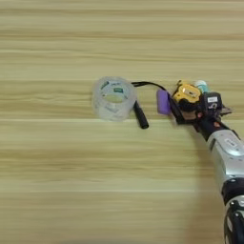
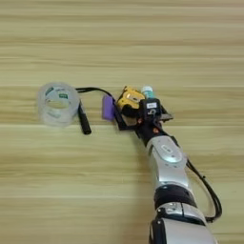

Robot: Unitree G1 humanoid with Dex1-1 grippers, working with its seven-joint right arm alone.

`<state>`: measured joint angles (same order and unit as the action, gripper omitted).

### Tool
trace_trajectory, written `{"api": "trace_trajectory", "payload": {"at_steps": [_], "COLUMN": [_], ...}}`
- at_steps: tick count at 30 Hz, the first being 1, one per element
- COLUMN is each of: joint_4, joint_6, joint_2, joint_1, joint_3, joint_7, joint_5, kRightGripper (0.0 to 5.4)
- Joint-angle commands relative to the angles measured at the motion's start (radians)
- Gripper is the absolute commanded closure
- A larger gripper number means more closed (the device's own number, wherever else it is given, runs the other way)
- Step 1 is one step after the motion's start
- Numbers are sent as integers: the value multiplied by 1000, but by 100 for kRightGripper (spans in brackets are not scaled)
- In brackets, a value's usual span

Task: Move the objects on the table

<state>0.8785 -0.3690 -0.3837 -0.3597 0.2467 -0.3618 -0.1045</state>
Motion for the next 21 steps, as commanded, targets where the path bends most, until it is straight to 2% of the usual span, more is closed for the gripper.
{"api": "trace_trajectory", "payload": {"at_steps": [1,6,12,21], "joint_4": [-19,4,14,15], "joint_6": [-19,-22,-22,-23], "joint_2": [-44,-45,-45,-45], "joint_1": [-82,-93,-96,-95], "joint_3": [3,3,3,5], "joint_7": [2,-2,-9,-13], "joint_5": [-2,-3,-7,-8], "kRightGripper": [5,5,79,84]}}
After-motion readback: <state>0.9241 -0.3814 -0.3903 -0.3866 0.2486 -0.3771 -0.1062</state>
